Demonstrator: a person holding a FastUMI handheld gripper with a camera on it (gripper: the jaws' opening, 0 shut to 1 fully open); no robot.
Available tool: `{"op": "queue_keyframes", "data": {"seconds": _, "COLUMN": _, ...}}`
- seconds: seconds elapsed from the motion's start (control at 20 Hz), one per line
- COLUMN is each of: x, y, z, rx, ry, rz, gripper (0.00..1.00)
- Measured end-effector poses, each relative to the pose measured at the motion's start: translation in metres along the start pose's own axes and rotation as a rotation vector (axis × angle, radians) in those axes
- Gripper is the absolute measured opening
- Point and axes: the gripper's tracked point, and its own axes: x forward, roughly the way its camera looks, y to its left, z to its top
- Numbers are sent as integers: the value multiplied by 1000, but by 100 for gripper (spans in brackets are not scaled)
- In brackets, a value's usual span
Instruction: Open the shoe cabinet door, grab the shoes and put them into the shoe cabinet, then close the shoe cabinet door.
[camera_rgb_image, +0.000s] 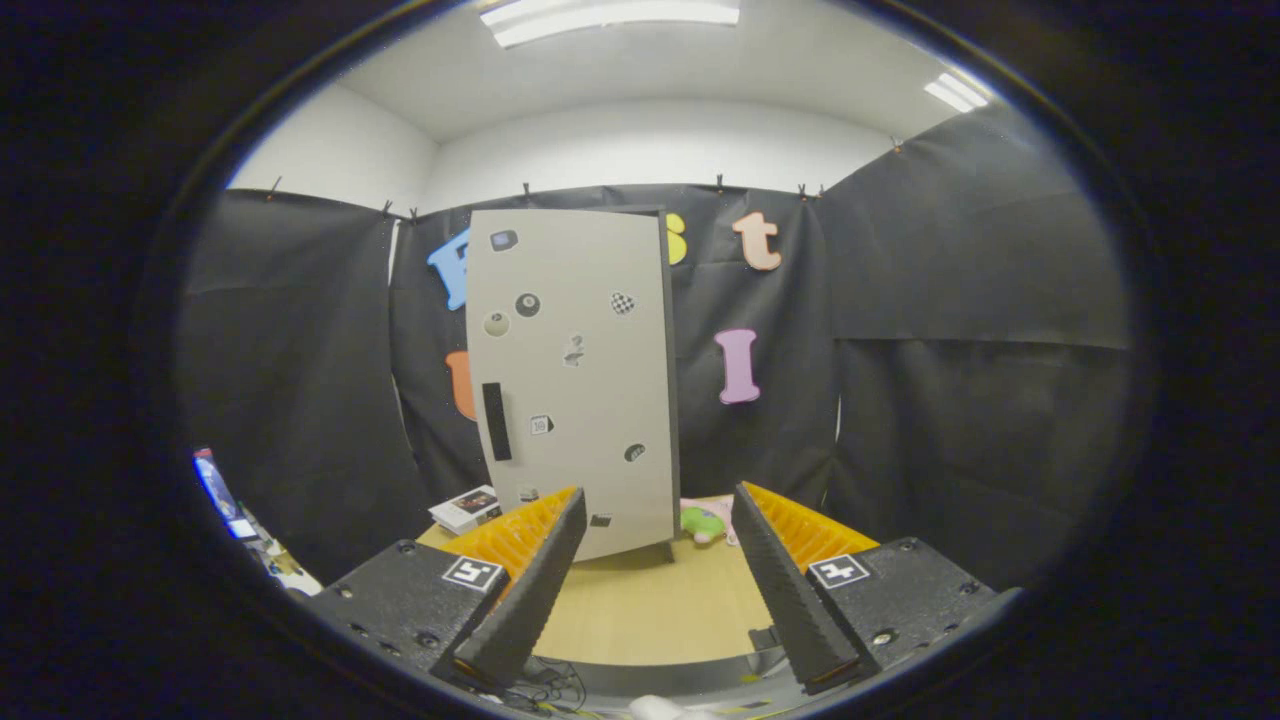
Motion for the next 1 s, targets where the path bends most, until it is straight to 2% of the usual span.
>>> {"op": "queue_keyframes", "data": {"seconds": 0.35, "x": -17, "y": 1, "z": 8, "rx": -46, "ry": -46, "rz": -24, "gripper": 96}}
{"op": "queue_keyframes", "data": {"seconds": 1.0, "x": -16, "y": 30, "z": 10, "rx": -52, "ry": -30, "rz": 30, "gripper": 96}}
